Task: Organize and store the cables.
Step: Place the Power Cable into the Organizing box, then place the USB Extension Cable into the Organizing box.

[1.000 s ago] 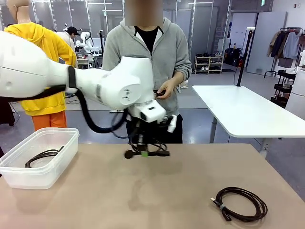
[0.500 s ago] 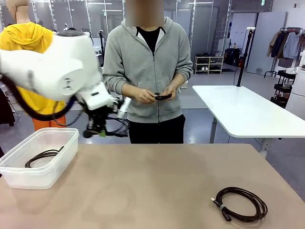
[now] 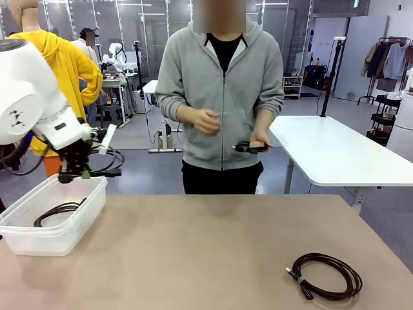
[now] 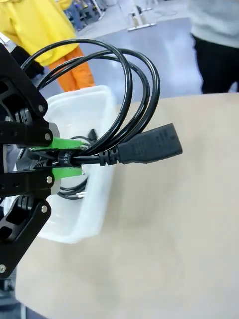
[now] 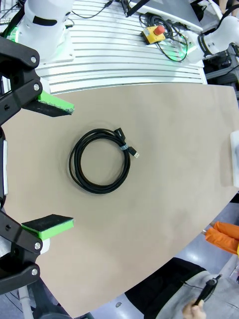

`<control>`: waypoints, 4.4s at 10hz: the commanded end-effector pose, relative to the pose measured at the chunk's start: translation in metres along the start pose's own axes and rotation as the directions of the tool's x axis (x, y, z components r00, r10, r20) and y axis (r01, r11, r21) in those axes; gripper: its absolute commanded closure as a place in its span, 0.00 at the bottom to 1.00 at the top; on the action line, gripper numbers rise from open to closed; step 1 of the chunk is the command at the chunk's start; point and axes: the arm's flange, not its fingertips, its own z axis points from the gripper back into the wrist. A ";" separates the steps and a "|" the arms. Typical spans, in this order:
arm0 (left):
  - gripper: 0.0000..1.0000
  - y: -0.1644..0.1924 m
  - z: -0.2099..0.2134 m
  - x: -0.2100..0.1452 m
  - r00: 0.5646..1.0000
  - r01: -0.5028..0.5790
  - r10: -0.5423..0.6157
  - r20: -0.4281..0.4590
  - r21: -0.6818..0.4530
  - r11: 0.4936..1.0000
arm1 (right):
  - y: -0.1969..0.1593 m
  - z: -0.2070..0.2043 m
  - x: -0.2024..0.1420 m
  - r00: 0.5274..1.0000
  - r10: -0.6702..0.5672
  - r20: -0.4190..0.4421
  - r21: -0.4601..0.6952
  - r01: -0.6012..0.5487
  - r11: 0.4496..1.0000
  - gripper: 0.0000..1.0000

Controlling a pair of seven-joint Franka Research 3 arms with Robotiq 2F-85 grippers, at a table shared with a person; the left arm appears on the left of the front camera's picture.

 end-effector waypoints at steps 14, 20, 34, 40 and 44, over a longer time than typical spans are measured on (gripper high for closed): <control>0.64 -0.003 -0.100 -0.131 0.980 -0.198 0.193 -0.048 -0.204 0.959 | 0.000 0.000 0.000 1.000 0.008 0.008 -0.003 -0.008 1.000 0.00; 0.00 -0.004 -0.097 -0.122 0.972 -0.228 0.212 -0.097 -0.202 0.953 | 0.000 0.000 0.000 1.000 0.008 0.008 -0.003 -0.008 1.000 0.00; 0.00 -0.006 -0.100 -0.122 0.976 -0.217 0.207 -0.071 -0.194 0.957 | 0.000 0.000 0.000 1.000 0.008 0.008 -0.003 -0.008 1.000 0.00; 0.01 -0.005 -0.099 -0.118 0.974 -0.227 0.217 -0.073 -0.191 0.955 | 0.000 0.000 0.000 1.000 0.008 0.008 -0.003 -0.008 1.000 0.00; 0.00 -0.004 -0.003 -0.106 0.868 -0.463 0.487 0.096 -0.201 0.863 | 0.000 0.000 0.000 1.000 0.008 0.008 -0.003 -0.008 1.000 0.00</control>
